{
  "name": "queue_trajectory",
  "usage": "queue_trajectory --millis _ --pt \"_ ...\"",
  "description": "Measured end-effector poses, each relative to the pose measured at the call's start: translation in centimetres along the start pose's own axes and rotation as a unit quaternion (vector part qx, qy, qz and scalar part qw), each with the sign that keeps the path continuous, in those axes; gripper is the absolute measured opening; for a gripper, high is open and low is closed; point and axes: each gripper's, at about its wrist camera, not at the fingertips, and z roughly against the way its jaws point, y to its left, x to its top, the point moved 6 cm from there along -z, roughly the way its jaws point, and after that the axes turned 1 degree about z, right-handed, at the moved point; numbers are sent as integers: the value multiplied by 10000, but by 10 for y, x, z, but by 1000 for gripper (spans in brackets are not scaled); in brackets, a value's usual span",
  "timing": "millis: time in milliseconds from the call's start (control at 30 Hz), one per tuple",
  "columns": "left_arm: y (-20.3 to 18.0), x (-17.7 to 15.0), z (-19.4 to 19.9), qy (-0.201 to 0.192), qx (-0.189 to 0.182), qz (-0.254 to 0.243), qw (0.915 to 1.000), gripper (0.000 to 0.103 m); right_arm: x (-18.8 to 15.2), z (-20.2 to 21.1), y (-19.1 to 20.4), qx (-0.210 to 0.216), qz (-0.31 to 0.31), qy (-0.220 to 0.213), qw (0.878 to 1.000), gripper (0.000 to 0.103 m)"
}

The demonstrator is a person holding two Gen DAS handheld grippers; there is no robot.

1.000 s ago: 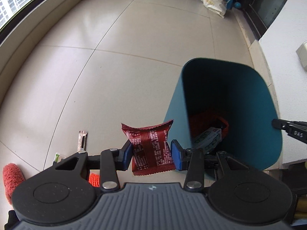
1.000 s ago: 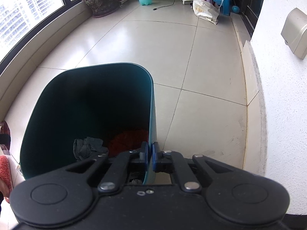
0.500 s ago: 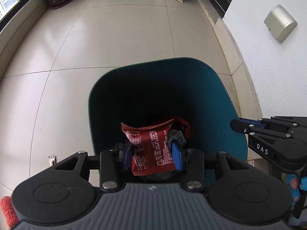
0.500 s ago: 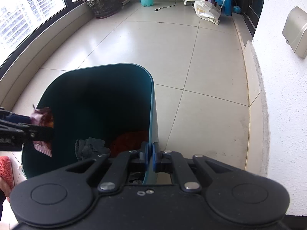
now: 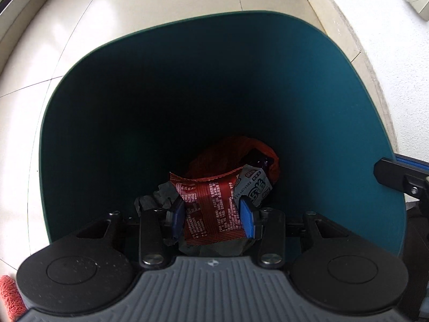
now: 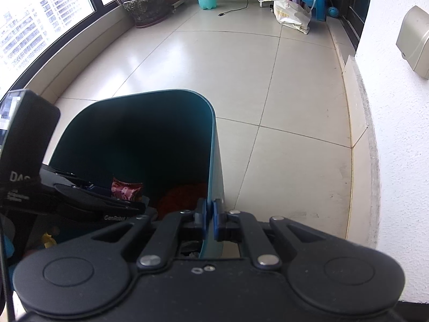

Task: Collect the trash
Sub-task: 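Open the left gripper to release the red packet into the bin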

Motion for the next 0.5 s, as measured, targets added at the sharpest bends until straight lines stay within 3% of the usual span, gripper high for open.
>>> queue_trajectory --millis 267,367,500 --pt "3 -1 -16 220 -248 60 9994 43 -1 0 1 15 21 -5 10000 5" --pt "6 -2 -13 173 -335 129 9992 64 -1 0 1 17 17 -4 10000 5" --pt "9 -4 -12 130 -515 298 9981 67 -1 0 1 20 14 1 10000 5"
